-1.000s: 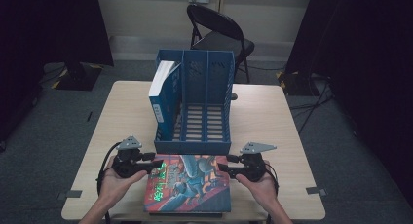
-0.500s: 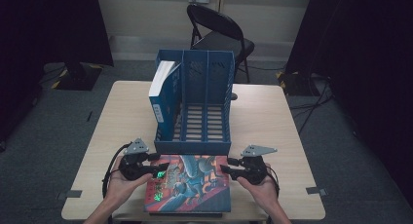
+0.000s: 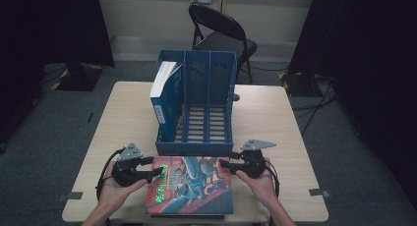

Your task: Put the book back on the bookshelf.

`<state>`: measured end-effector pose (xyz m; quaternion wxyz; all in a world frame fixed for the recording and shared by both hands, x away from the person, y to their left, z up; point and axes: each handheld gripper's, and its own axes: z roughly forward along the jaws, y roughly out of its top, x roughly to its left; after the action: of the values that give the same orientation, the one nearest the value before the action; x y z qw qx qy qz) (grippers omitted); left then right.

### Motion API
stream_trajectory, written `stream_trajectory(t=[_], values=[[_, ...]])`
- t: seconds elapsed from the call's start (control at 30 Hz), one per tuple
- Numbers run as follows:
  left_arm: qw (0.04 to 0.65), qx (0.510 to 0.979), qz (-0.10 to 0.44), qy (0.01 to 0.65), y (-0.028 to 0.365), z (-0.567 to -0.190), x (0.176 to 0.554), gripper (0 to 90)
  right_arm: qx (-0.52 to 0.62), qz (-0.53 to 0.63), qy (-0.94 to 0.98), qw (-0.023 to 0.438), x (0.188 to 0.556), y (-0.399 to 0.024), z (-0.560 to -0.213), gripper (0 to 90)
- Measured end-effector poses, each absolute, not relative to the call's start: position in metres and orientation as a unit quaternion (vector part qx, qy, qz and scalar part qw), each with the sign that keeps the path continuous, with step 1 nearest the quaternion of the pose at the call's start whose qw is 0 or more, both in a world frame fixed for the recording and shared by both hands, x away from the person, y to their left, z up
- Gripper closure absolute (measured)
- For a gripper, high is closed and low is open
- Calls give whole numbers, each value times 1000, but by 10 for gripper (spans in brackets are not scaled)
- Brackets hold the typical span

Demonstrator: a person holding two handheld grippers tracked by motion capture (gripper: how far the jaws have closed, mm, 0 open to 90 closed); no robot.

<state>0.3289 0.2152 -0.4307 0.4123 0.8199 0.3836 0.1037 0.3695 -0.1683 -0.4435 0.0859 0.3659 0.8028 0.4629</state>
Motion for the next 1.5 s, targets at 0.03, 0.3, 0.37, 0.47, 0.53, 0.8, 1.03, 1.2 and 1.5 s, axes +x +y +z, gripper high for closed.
stream_trajectory(t=[0.03, 0.3, 0.37, 0.47, 0.53, 0.8, 1.03, 1.2, 1.5], values=[[412, 818, 107, 386, 216, -432, 328, 408, 363, 467, 802, 83, 371, -168, -445, 485], [427, 804, 89, 404, 223, -433, 333, 596, 353, 458, 810, 92, 365, -165, -440, 576], [429, 804, 90, 402, 221, -434, 334, 595, 352, 460, 810, 89, 361, -169, -439, 602], [430, 801, 92, 406, 217, -434, 336, 597, 347, 458, 814, 87, 355, -173, -439, 618], [430, 802, 92, 404, 215, -434, 339, 599, 347, 454, 816, 86, 350, -175, -439, 625], [428, 805, 91, 401, 207, -433, 345, 665, 344, 451, 820, 75, 328, -184, -439, 636], [452, 793, 75, 402, 206, -439, 349, 646, 343, 452, 819, 82, 312, -188, -438, 630], [450, 796, 63, 399, 212, -439, 334, 617, 325, 462, 821, 81, 318, -176, -437, 617], [442, 799, 58, 404, 212, -438, 327, 606, 308, 448, 837, 55, 331, -155, -437, 608]])
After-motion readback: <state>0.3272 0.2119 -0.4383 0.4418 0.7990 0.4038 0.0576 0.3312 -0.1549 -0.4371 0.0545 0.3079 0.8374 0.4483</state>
